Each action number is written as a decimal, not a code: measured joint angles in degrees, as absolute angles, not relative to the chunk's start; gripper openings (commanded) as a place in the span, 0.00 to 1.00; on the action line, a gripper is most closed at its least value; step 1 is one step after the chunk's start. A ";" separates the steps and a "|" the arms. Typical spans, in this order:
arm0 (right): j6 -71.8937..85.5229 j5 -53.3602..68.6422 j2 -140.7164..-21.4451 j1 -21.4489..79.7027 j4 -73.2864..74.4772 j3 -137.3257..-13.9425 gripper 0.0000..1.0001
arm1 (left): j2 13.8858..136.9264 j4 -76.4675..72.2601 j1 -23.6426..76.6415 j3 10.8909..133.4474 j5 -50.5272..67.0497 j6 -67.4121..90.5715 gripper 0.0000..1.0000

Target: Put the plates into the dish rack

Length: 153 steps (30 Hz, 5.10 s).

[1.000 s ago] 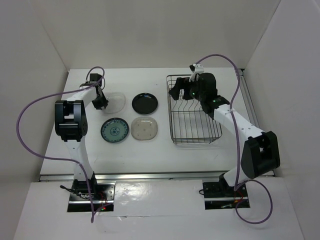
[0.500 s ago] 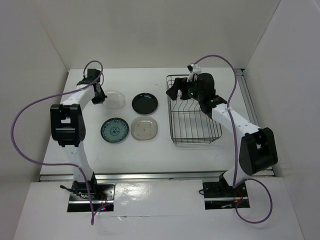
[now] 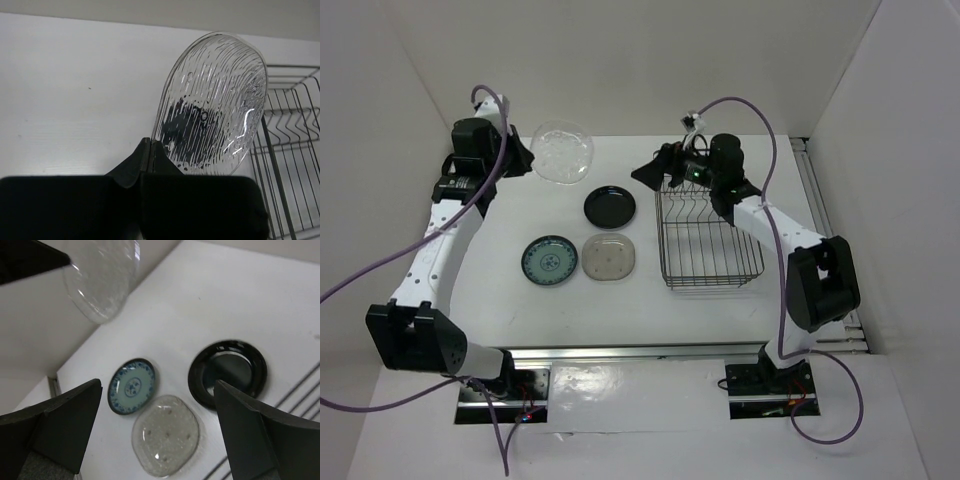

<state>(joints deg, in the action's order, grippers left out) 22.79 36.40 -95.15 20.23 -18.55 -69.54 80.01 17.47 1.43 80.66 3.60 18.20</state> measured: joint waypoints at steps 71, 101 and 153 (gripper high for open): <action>20.01 -48.69 -98.02 31.97 17.72 -80.88 0.00 | 89.08 33.50 9.04 90.11 -3.09 25.87 1.00; 21.61 -47.57 -107.11 33.67 18.09 -84.86 0.78 | 89.08 33.50 9.04 90.11 -1.54 25.76 1.00; 15.97 -25.87 -79.57 36.14 4.97 -63.61 0.89 | 124.62 23.81 10.50 94.83 8.73 27.44 0.66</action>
